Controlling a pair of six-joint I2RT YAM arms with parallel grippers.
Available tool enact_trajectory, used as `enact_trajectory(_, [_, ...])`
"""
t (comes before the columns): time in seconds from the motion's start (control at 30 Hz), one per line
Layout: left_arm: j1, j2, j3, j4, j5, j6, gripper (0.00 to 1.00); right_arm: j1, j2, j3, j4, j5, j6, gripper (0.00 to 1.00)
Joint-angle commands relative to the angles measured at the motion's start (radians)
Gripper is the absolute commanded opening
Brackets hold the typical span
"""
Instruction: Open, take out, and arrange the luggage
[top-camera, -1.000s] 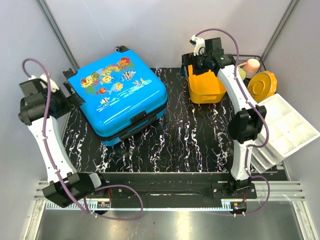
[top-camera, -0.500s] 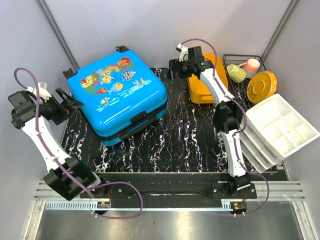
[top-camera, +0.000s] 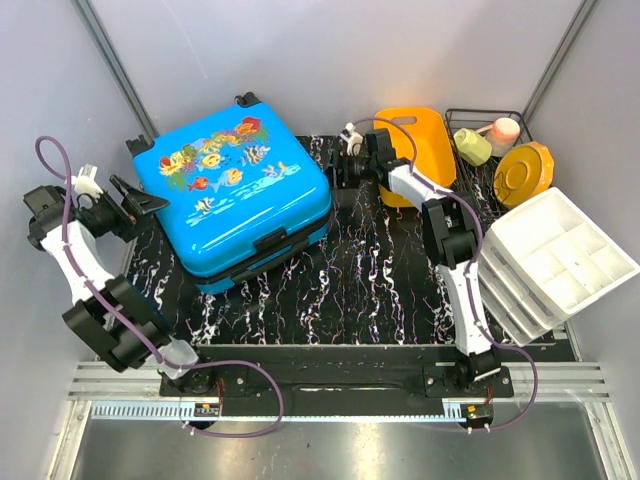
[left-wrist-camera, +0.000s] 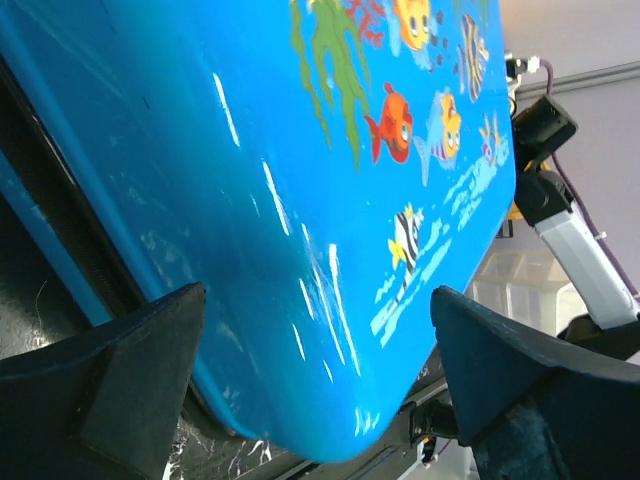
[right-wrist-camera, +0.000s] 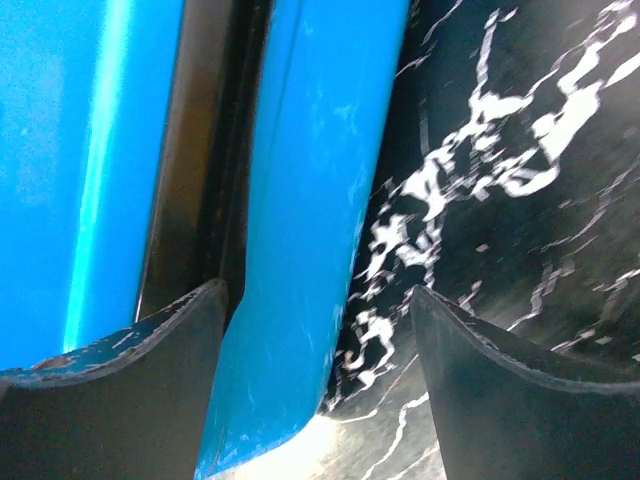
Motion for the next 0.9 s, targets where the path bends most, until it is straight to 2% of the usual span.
enact_trajectory(0.0, [-0.006,0.067,-0.028,0.054,0.051,0.045,0.99,0.116,-0.209,-0.314,0.172,-0.224,0.055,0.79])
enact_trajectory(0.17, [-0.072,0.108,-0.045,0.054,0.002,0.108,0.99,0.140,-0.393,-0.610,0.221,-0.222,-0.010,0.79])
enact_trajectory(0.33, [-0.256,0.148,-0.042,0.063,-0.055,0.122,0.99,0.159,-0.558,-0.820,0.221,-0.179,-0.083,0.79])
enact_trajectory(0.5, [-0.391,0.232,0.004,0.198,-0.093,0.028,0.97,0.153,-0.655,-0.896,0.194,-0.073,-0.164,0.80])
enact_trajectory(0.6, [-0.416,0.326,0.127,0.215,-0.122,0.017,0.95,0.153,-0.678,-0.911,0.194,-0.040,-0.176,0.81])
enact_trajectory(0.73, [-0.410,0.398,0.360,0.105,-0.145,0.068,0.91,0.160,-0.689,-0.916,0.221,-0.005,-0.144,0.82])
enact_trajectory(0.83, [-0.379,0.331,0.403,0.068,-0.167,0.073,0.92,0.180,-0.692,-0.904,0.289,0.038,-0.115,0.82])
enact_trajectory(0.87, [-0.350,0.300,0.396,0.069,-0.182,0.059,0.96,0.202,-0.691,-0.899,0.318,0.048,-0.106,0.82])
